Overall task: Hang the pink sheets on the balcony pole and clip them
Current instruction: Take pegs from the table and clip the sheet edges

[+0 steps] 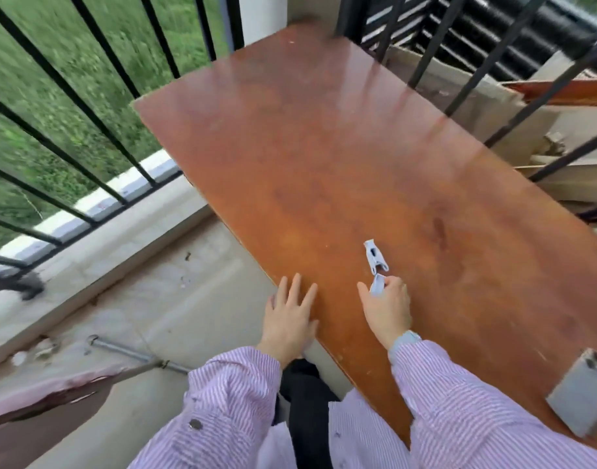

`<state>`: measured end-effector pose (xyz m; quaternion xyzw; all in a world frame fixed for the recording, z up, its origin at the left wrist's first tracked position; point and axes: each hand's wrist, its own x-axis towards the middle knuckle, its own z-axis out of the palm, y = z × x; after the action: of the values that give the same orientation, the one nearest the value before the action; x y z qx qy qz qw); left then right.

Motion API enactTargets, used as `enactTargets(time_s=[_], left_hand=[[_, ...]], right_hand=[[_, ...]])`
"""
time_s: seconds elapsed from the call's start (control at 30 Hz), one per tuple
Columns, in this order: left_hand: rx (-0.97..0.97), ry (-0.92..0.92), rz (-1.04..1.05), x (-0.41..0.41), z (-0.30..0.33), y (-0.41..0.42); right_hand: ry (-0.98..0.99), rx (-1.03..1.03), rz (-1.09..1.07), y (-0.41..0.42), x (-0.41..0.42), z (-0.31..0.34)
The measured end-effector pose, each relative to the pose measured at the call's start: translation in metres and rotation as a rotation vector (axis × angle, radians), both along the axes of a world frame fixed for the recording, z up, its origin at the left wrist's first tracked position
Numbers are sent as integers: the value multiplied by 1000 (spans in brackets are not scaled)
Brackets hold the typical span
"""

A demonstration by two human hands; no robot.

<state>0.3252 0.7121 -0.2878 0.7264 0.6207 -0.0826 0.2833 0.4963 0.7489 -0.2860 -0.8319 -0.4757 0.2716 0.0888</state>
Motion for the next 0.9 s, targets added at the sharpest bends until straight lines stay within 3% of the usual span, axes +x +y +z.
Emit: enactTargets(time_s=[0.13, 0.23, 0.33, 0.5, 0.67, 0.9], left_hand=[[-76, 65, -23, 4, -4, -1], [-117, 51, -37, -1, 3, 5], [-102, -27, 85, -9, 13, 4], [92, -68, 445, -59, 40, -32], [256, 0, 865, -136, 63, -123], [391, 117, 1412, -226, 93, -299]], right_hand=[[116, -36, -147, -2, 9, -4], [88, -16, -99, -7, 14, -1], [88, 33, 21, -17, 8, 8], [276, -5, 397, -24, -51, 39], [406, 23, 889, -38, -166, 74], [479, 17, 1597, -164, -329, 111]])
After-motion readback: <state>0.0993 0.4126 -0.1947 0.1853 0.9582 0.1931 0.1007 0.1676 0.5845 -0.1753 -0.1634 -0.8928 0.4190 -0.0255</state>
